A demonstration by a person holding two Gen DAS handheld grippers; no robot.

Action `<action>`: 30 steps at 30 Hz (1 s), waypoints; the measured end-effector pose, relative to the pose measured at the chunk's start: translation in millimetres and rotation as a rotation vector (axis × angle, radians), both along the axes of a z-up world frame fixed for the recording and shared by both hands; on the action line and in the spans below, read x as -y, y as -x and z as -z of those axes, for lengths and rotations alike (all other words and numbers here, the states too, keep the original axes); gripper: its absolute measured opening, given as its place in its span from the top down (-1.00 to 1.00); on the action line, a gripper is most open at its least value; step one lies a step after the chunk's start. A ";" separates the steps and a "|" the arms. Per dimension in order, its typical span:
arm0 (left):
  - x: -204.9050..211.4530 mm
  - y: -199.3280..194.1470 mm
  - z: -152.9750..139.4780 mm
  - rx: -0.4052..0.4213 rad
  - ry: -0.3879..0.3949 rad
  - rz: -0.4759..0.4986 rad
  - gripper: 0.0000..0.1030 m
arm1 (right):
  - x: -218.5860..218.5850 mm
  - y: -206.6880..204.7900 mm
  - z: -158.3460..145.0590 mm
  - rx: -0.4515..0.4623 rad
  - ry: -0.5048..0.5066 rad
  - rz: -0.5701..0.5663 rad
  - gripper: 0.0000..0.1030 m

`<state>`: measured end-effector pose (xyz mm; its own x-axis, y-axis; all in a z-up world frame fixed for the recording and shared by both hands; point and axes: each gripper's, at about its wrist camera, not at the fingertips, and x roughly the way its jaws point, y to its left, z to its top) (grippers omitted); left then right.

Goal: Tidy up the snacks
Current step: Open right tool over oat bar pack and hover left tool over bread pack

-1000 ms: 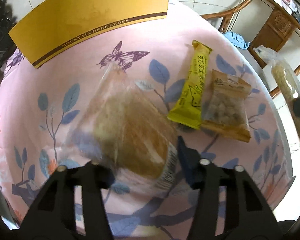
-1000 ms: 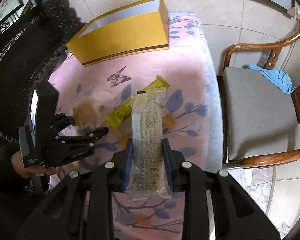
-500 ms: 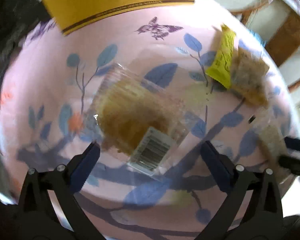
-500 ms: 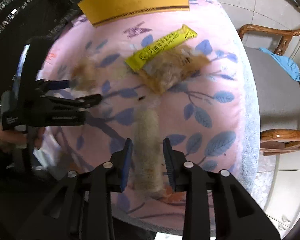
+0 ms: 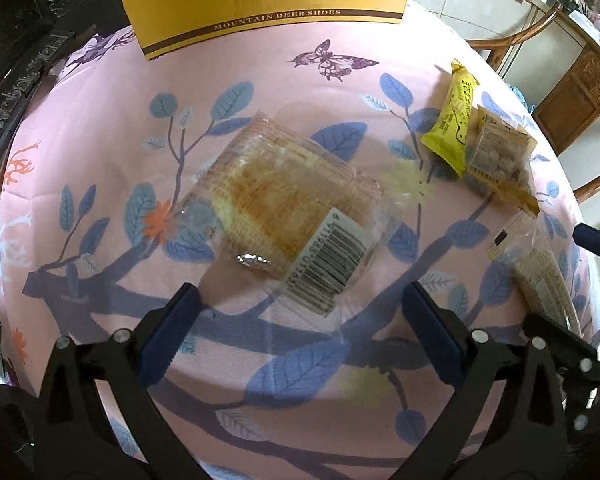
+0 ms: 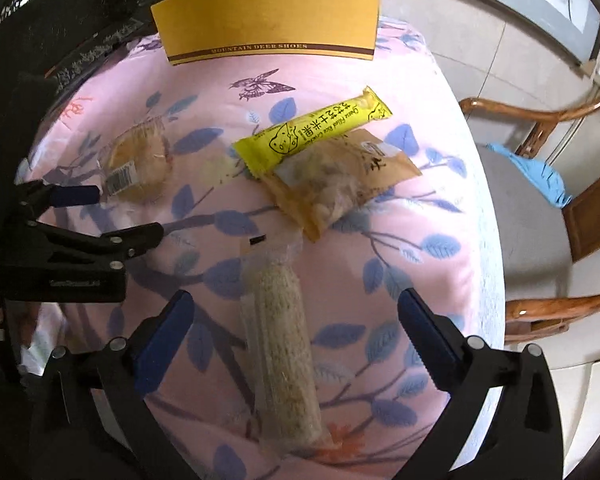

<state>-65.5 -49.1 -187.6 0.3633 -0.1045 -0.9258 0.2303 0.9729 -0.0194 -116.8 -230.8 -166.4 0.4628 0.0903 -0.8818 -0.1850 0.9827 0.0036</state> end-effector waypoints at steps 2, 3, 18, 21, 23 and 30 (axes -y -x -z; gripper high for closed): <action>0.3 -3.1 0.0 -0.023 -0.001 -0.011 -0.96 | -1.1 -3.8 7.1 -0.008 0.023 0.013 -0.97; 1.5 -4.1 0.1 -0.024 -0.003 -0.016 -0.96 | -0.2 -4.6 10.5 -0.019 0.026 0.022 -0.97; 0.3 -8.6 -20.3 0.063 -0.009 -0.049 -0.96 | -12.0 -5.6 23.0 -0.076 0.051 -0.037 -0.97; 5.3 -12.7 -29.5 0.118 -0.013 -0.032 -0.96 | -13.8 -7.1 22.6 -0.087 0.065 -0.033 -0.97; 6.8 -19.2 -21.9 0.077 -0.036 -0.043 -0.96 | -15.9 -6.9 21.1 -0.088 0.081 -0.037 -0.97; 6.1 -25.4 -18.0 0.037 -0.058 -0.041 -0.96 | -33.9 1.4 8.1 0.066 0.142 -0.055 -0.97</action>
